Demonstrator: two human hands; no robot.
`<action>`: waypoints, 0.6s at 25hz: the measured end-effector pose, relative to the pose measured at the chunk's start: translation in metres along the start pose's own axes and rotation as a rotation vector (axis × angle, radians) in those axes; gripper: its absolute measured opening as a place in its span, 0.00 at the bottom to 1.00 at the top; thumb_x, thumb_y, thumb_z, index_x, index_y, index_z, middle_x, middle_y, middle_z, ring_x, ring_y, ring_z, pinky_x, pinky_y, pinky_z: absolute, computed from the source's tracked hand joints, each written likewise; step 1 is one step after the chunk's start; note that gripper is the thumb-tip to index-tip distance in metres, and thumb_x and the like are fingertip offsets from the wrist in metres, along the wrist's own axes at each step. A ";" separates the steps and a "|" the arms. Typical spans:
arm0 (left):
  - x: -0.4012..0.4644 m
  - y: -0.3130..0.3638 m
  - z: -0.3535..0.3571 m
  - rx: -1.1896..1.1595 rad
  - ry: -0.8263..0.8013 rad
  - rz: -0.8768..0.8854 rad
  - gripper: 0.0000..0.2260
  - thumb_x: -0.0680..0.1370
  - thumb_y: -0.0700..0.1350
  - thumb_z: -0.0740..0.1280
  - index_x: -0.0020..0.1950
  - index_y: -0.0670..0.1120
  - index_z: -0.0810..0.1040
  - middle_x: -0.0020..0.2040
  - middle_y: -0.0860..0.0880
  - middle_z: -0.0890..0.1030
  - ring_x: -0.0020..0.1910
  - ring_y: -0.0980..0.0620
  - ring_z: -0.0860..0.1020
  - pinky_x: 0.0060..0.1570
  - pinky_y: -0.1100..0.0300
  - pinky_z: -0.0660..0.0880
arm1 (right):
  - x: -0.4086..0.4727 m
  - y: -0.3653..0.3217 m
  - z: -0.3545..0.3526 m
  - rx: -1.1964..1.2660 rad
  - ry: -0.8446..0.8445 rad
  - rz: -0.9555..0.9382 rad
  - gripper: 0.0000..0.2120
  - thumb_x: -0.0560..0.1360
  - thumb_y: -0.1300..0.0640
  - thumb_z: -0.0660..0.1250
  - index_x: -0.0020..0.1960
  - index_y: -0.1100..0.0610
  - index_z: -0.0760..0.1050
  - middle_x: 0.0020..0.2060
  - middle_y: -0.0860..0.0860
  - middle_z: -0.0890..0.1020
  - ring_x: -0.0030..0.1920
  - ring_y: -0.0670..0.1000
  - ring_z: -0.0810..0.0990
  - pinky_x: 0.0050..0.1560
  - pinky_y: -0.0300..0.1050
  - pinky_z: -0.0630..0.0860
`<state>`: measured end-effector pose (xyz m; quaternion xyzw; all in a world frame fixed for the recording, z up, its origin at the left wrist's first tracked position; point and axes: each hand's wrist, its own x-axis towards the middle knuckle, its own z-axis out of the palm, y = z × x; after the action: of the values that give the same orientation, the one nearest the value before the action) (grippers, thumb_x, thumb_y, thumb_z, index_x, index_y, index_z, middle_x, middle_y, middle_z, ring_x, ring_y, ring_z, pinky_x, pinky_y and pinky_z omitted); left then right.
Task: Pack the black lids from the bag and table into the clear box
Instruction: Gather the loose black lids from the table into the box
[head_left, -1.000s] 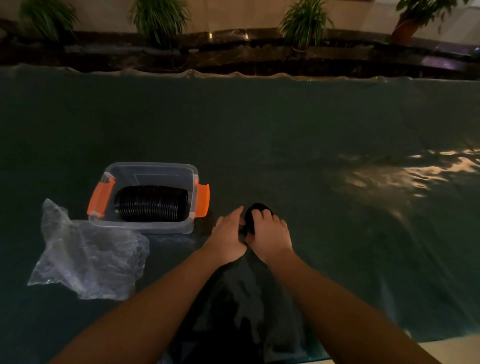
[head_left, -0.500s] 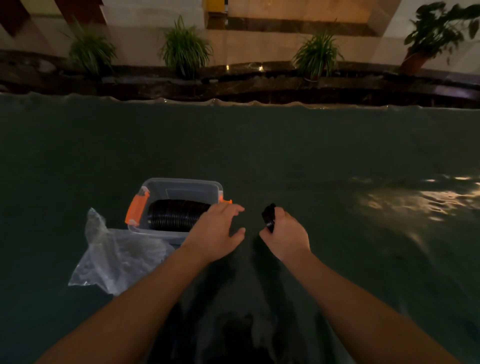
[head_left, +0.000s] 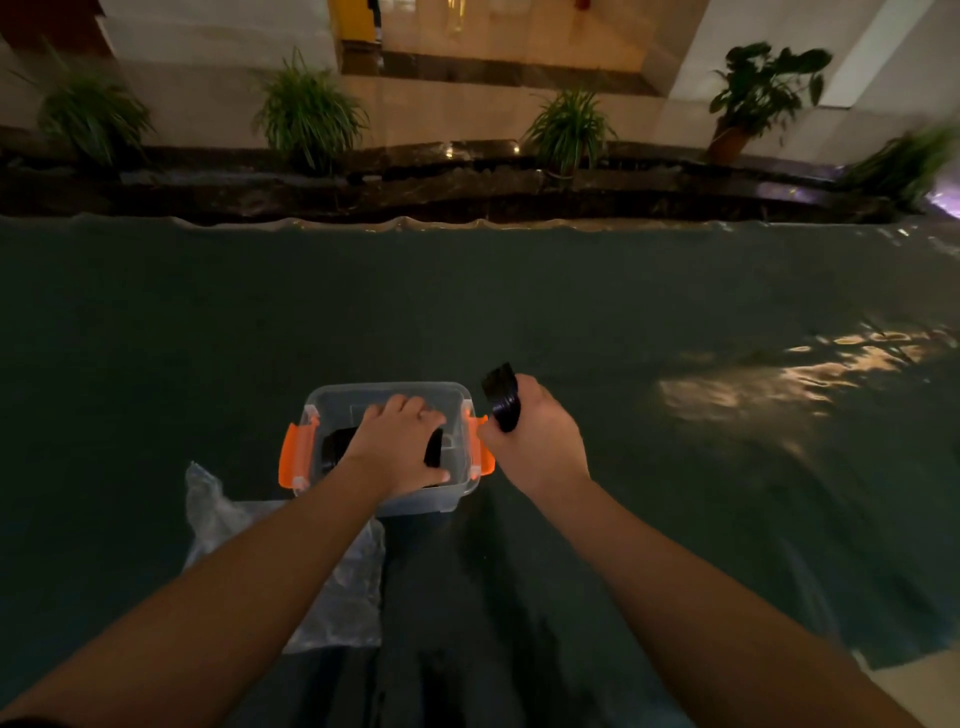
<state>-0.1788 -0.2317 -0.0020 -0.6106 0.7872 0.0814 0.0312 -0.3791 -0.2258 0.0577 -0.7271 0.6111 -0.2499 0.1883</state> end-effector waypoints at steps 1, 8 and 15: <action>0.003 -0.002 0.003 0.002 -0.028 0.014 0.36 0.66 0.70 0.66 0.70 0.53 0.69 0.67 0.48 0.73 0.66 0.44 0.70 0.64 0.42 0.69 | -0.002 -0.007 0.003 0.030 0.020 0.012 0.11 0.71 0.52 0.69 0.51 0.54 0.73 0.39 0.47 0.77 0.38 0.50 0.77 0.33 0.46 0.73; 0.015 -0.010 0.018 0.003 -0.120 0.045 0.40 0.66 0.73 0.65 0.70 0.52 0.68 0.66 0.47 0.74 0.65 0.43 0.71 0.64 0.40 0.70 | -0.014 -0.043 0.029 0.161 0.013 0.108 0.14 0.70 0.48 0.70 0.53 0.51 0.74 0.37 0.44 0.77 0.38 0.49 0.77 0.34 0.43 0.70; 0.013 -0.018 0.022 -0.064 -0.101 -0.036 0.36 0.67 0.66 0.70 0.71 0.52 0.67 0.64 0.47 0.75 0.65 0.44 0.72 0.65 0.43 0.70 | -0.009 -0.053 0.059 0.033 -0.173 0.259 0.20 0.75 0.51 0.68 0.63 0.57 0.72 0.46 0.53 0.80 0.45 0.55 0.80 0.42 0.49 0.78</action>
<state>-0.1657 -0.2451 -0.0272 -0.6205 0.7704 0.1366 0.0526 -0.3037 -0.2095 0.0399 -0.6579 0.6769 -0.1701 0.2829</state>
